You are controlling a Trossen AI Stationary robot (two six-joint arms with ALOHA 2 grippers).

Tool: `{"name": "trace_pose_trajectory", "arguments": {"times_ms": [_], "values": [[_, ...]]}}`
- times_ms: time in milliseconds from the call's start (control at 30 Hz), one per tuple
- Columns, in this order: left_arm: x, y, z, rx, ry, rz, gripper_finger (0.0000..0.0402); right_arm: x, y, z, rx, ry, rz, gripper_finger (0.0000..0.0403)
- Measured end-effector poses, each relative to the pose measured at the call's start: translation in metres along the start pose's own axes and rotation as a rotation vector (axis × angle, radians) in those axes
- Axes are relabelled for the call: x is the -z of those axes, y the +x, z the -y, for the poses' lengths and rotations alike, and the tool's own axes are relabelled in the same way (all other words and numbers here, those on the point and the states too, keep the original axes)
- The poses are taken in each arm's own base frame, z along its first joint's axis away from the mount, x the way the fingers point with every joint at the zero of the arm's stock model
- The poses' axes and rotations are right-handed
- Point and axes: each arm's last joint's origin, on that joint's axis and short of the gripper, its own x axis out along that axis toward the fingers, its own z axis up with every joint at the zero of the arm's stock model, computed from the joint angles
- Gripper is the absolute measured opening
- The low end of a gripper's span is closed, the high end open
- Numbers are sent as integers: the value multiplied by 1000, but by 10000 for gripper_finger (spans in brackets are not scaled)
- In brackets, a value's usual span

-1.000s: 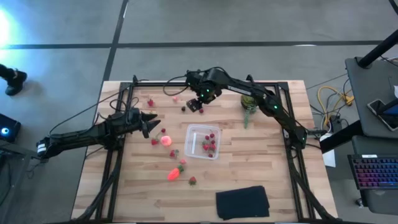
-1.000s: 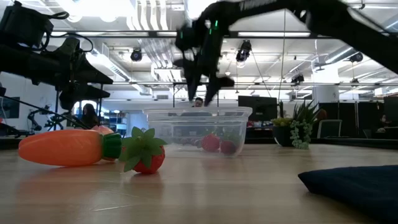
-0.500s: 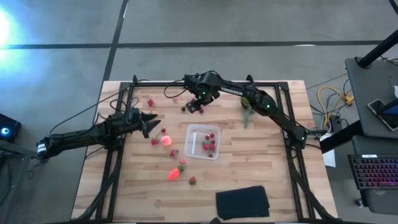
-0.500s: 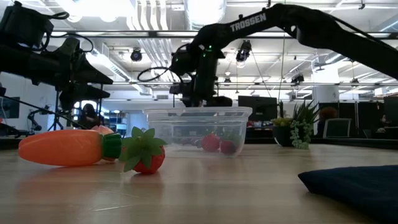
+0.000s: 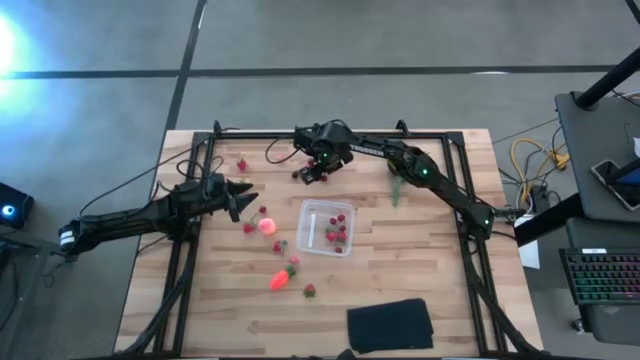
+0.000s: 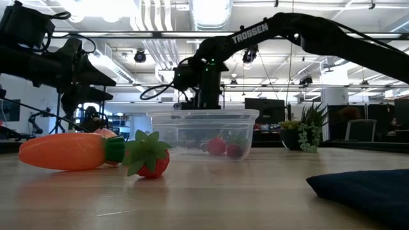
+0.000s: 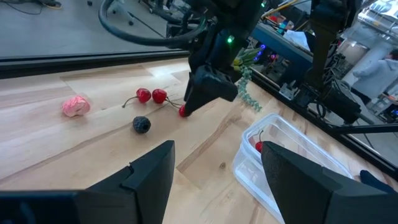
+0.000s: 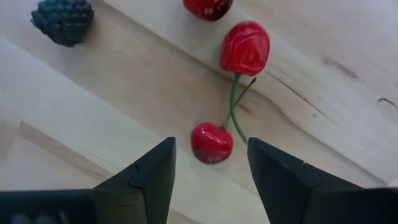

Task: Pick and placing Produce into tupperware
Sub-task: Put the red cherry into the transparent bin

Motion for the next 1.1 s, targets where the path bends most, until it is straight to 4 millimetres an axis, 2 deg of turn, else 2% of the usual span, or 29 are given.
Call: {"name": "trace_pose_trajectory", "arguments": {"times_ms": [167, 533, 900, 1100], "values": [[0, 0, 0, 0, 0, 0, 226, 0, 0, 0, 3, 6, 4, 187], [0, 0, 0, 0, 0, -1, 226, -2, -1, 7, -23, 26, -39, 143], [0, 0, 0, 0, 0, -1, 226, -6, -4, 10, -96, 107, -65, 199], [0, 0, 0, -1, 0, -1, 226, -7, -5, 13, -132, 153, -94, 205]]}}
